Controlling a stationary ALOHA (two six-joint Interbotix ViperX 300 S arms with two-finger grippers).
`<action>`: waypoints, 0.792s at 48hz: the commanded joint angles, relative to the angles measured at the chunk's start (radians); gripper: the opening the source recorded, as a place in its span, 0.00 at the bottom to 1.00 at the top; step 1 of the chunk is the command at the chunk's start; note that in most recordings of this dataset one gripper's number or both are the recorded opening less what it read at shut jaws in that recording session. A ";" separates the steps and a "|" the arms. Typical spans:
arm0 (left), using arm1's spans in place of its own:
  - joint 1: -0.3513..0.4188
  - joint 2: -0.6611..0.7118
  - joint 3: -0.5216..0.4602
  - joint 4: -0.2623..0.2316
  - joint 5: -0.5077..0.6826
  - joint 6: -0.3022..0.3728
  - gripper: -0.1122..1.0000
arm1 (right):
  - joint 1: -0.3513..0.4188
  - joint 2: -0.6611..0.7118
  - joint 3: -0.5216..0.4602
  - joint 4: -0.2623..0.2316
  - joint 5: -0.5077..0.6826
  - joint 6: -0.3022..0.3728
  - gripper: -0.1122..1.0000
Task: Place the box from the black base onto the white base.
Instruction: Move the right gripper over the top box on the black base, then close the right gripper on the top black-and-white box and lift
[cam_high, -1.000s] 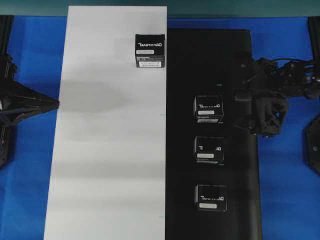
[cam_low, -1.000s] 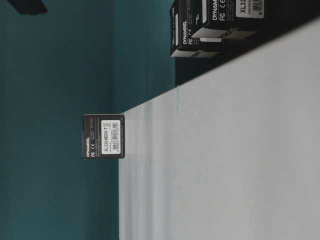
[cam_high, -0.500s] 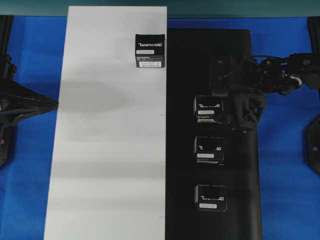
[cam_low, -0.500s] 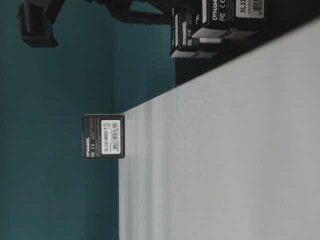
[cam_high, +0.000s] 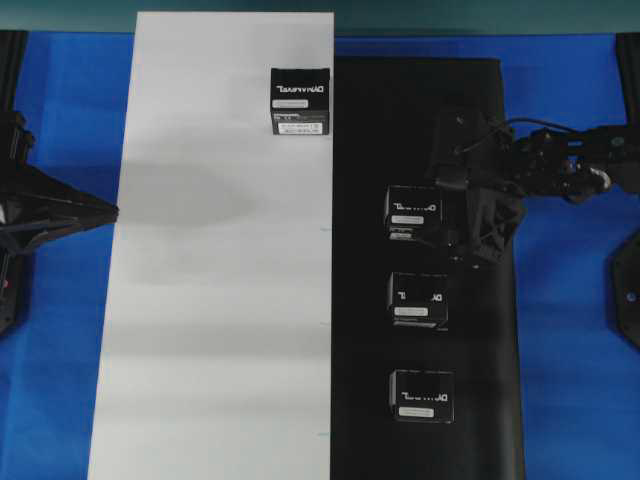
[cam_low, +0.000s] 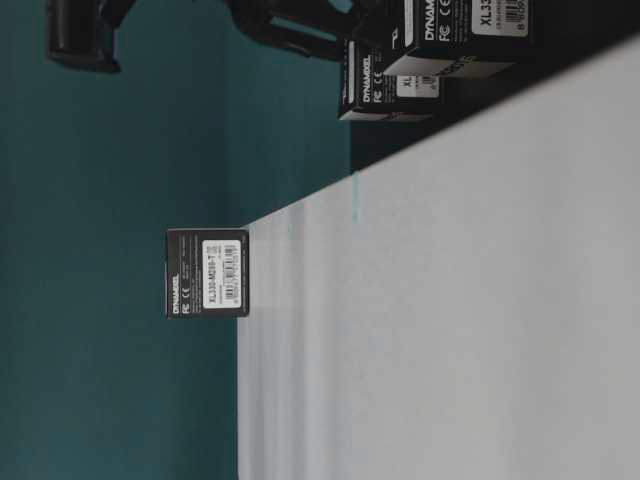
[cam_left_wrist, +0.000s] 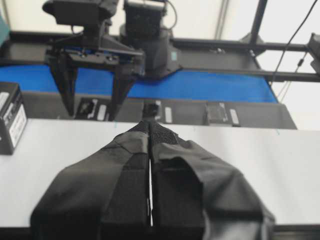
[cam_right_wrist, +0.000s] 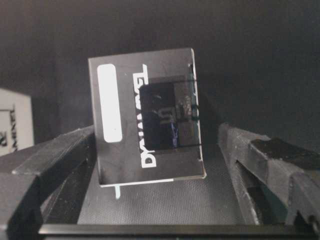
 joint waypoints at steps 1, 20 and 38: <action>0.000 0.003 -0.026 0.002 -0.002 -0.002 0.06 | 0.009 0.002 0.015 0.008 -0.057 -0.002 1.00; 0.002 0.000 -0.026 0.003 0.000 -0.002 0.06 | 0.037 0.014 0.048 0.015 -0.169 0.006 1.00; 0.003 0.000 -0.026 0.003 0.000 -0.002 0.06 | 0.077 -0.021 0.112 0.060 -0.307 0.012 0.75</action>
